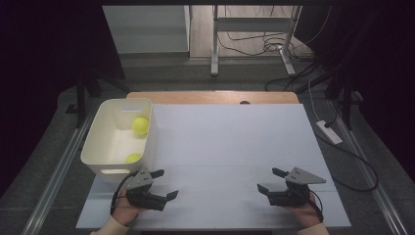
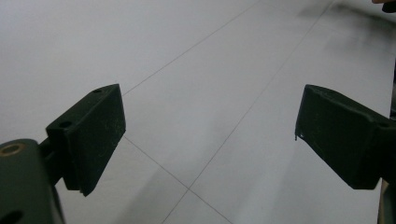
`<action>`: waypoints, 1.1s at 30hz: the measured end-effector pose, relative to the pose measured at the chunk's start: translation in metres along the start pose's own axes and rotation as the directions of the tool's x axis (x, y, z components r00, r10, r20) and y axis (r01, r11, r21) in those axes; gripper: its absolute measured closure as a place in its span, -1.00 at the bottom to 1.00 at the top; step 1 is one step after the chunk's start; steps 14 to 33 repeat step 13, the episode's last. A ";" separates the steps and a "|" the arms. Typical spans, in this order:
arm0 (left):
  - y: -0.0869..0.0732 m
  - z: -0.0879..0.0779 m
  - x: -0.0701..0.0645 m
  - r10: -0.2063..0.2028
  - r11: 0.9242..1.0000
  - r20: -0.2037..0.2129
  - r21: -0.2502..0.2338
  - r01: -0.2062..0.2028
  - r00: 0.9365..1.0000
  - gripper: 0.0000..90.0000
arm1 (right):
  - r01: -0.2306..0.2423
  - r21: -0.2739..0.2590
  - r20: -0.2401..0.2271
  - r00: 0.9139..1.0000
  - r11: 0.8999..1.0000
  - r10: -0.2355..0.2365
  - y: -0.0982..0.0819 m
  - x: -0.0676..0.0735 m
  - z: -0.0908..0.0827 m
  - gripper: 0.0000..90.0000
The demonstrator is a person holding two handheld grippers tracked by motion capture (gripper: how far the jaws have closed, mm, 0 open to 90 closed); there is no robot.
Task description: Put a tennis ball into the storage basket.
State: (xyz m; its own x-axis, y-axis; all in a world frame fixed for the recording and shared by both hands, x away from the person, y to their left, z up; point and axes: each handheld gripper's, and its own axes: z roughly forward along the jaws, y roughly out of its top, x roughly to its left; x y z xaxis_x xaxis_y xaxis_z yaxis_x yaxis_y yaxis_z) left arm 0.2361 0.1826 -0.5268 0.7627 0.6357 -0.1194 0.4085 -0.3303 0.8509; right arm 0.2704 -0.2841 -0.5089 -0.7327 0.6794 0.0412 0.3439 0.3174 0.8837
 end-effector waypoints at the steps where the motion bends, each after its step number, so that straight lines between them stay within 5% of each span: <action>1: 0.000 0.000 0.000 -0.002 1.000 0.002 -0.001 0.002 1.000 -0.80 | 0.001 0.000 -0.002 1.000 1.000 -0.001 0.000 0.000 0.000 -0.67; 33: 0.002 0.001 -0.003 -0.007 1.000 0.008 -0.008 0.007 1.000 -0.81 | 0.007 0.001 -0.016 1.000 1.000 -0.007 0.000 0.000 0.001 -0.67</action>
